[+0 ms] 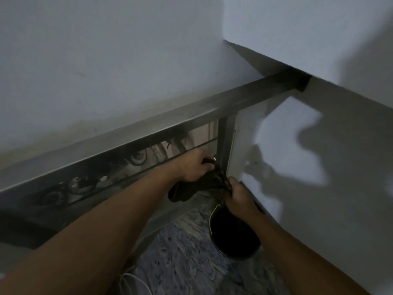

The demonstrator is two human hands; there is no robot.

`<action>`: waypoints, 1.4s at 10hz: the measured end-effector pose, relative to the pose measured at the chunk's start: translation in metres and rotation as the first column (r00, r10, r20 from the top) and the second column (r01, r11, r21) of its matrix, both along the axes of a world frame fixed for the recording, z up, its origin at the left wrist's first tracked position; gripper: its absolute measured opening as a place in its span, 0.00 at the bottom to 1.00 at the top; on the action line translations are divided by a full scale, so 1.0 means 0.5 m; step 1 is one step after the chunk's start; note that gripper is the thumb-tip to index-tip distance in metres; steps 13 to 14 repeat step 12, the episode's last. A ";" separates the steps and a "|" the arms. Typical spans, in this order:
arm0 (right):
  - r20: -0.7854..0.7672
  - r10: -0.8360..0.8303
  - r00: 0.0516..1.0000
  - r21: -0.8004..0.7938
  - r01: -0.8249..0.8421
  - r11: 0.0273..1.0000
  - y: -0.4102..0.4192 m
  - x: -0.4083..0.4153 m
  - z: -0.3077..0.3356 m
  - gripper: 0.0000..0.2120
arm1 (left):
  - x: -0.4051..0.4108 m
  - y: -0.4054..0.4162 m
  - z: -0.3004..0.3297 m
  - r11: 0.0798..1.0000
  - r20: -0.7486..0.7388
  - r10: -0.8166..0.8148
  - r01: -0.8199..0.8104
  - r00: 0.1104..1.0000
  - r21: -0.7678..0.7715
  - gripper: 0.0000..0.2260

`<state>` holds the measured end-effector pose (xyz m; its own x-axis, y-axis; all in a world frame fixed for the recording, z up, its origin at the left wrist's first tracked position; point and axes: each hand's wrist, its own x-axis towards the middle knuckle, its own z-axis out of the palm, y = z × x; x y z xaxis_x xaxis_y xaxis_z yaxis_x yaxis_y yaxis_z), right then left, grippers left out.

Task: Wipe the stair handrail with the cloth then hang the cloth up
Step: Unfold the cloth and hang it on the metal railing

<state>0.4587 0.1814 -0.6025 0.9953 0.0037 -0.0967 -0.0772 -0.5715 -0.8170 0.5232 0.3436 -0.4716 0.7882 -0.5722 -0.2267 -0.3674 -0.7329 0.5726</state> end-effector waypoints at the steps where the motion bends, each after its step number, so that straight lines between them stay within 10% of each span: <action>1: 0.022 -0.043 0.999 -0.083 0.044 0.996 -0.048 0.038 -0.070 0.03 | 0.037 0.014 -0.079 0.999 -0.022 -0.016 0.015 1.000 -0.031 0.08; 7: -0.027 -0.168 0.985 -0.377 0.145 0.915 -0.328 0.069 -0.761 0.08 | 0.090 -0.184 -1.018 0.996 0.090 0.093 -0.092 0.992 -0.014 0.11; 9: -0.093 -0.208 0.974 -0.399 0.155 0.904 -0.319 0.012 -0.937 0.06 | 0.054 -0.229 -1.170 0.990 0.128 0.137 -0.131 0.982 -0.052 0.12; 10: -0.264 -0.054 0.963 -0.407 -0.060 0.911 -0.312 -0.016 -0.993 0.05 | 0.023 -0.230 -1.229 0.986 -0.002 0.032 -0.031 0.999 0.165 0.16; 14: -0.158 -0.059 0.986 -0.456 -0.020 0.890 -0.320 -0.056 -1.045 0.06 | -0.012 -0.217 -1.279 0.943 0.053 -0.052 0.031 0.997 0.331 0.16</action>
